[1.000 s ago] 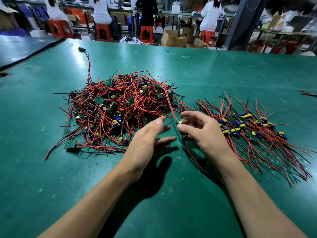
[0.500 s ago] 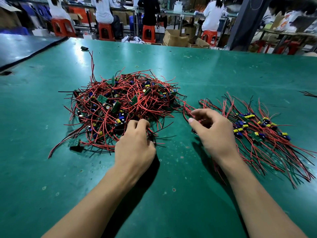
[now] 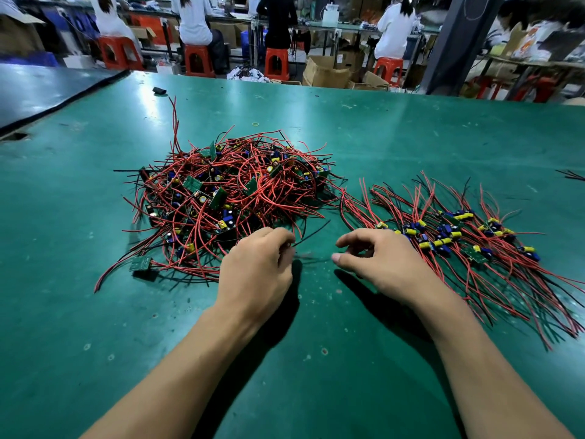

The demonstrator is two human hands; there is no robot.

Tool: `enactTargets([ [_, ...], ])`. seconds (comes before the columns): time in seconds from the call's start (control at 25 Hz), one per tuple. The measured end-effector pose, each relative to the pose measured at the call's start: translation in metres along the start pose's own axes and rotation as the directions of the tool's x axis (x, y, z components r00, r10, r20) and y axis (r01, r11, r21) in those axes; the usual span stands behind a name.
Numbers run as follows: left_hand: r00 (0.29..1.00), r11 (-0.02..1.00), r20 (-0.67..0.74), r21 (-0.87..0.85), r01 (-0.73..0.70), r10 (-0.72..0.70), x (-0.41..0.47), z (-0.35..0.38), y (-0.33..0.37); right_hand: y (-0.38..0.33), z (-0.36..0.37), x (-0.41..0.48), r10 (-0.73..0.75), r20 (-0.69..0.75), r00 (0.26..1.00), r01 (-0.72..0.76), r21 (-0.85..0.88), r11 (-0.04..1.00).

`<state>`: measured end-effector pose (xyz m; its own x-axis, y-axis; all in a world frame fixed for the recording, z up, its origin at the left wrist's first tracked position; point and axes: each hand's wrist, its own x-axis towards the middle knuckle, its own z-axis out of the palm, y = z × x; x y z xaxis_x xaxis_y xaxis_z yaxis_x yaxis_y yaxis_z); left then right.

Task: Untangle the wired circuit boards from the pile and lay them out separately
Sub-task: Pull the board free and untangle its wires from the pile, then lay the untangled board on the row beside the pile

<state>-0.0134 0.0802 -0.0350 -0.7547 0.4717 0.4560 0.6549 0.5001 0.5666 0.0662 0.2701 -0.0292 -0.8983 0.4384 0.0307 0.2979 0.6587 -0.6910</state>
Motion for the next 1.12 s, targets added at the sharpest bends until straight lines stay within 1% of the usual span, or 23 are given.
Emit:
enactTargets([
  [0.12,0.98,0.976,-0.14,-0.147,-0.161,0.141,-0.002,0.001,0.005,-0.008,0.0,-0.004,-0.028,0.193,0.981,0.01,0.094,0.995],
  [0.2,0.956,0.95,-0.203,-0.187,-0.25,0.212,-0.005,0.004,0.01,-0.015,0.007,-0.007,-0.109,0.276,0.955,0.05,0.213,0.976],
  [0.28,0.939,0.935,-0.236,-0.19,-0.299,0.252,-0.008,0.007,0.014,-0.022,0.017,-0.011,-0.2,0.248,0.948,0.115,0.319,0.941],
  [0.4,0.919,0.909,-0.27,-0.225,-0.351,0.288,-0.01,0.012,0.016,-0.025,0.024,-0.012,-0.242,0.201,0.949,0.118,0.484,0.867],
  [0.44,0.915,0.899,-0.276,-0.245,-0.364,0.295,-0.009,0.014,0.016,-0.024,0.023,-0.01,-0.246,0.172,0.954,0.128,0.507,0.853],
  [0.52,0.913,0.892,-0.279,-0.258,-0.37,0.298,-0.008,0.014,0.015,-0.019,0.018,-0.005,-0.226,0.048,0.973,0.176,0.479,0.86],
  [0.56,0.919,0.9,-0.277,-0.259,-0.352,0.28,-0.007,0.014,0.014,-0.018,0.015,-0.003,-0.18,-0.02,0.983,0.165,0.504,0.848],
  [0.64,0.945,0.911,-0.236,-0.291,-0.292,0.228,-0.006,0.013,0.01,-0.018,0.012,0.002,-0.018,-0.121,0.992,0.094,0.666,0.74],
  [0.68,0.961,0.913,-0.181,-0.316,-0.26,0.211,-0.006,0.013,0.008,-0.018,0.01,0.004,0.062,-0.148,0.987,0.069,0.741,0.668],
  [0.76,0.98,0.924,-0.024,-0.33,-0.192,0.195,-0.007,0.014,0.006,-0.02,0.005,0.006,0.175,-0.145,0.974,0.034,0.854,0.52],
  [0.8,0.98,0.933,0.051,-0.32,-0.164,0.19,-0.008,0.015,0.006,-0.022,0.001,0.006,0.201,-0.121,0.972,0.027,0.908,0.418],
  [0.84,0.98,0.939,0.105,-0.319,-0.127,0.168,-0.007,0.016,0.006,-0.023,-0.003,0.006,0.206,-0.079,0.975,0.015,0.956,0.295],
  [0.88,0.982,0.939,0.144,-0.336,-0.07,0.124,-0.007,0.017,0.008,-0.024,-0.008,0.006,0.194,-0.03,0.981,-0.004,0.986,0.17],
  [0.92,0.981,0.923,0.189,-0.384,0.025,0.051,-0.006,0.018,0.01,-0.025,-0.011,0.006,0.172,0.019,0.985,-0.03,0.998,0.062],
  [0.96,0.964,0.866,0.26,-0.47,0.171,-0.05,-0.005,0.018,0.013,-0.026,-0.012,0.006,0.144,0.06,0.988,-0.058,0.998,-0.014],
  [1.0,0.92,0.735,0.364,-0.581,0.348,-0.148,-0.003,0.018,0.017,-0.027,-0.012,0.005,0.115,0.093,0.989,-0.086,0.995,-0.058],
  [1.04,0.852,0.539,0.481,-0.671,0.51,-0.207,-0.002,0.017,0.022,-0.028,-0.011,0.005,0.091,0.114,0.989,-0.109,0.992,-0.059],
  [1.08,0.789,0.346,0.573,-0.71,0.614,-0.223,-0.001,0.015,0.027,-0.028,-0.008,0.004,0.072,0.125,0.989,-0.124,0.992,-0.022],
  [1.12,0.747,0.209,0.628,-0.718,0.664,-0.216,0.0,0.012,0.029,-0.029,-0.006,0.004,0.06,0.126,0.99,-0.129,0.991,0.041],
])
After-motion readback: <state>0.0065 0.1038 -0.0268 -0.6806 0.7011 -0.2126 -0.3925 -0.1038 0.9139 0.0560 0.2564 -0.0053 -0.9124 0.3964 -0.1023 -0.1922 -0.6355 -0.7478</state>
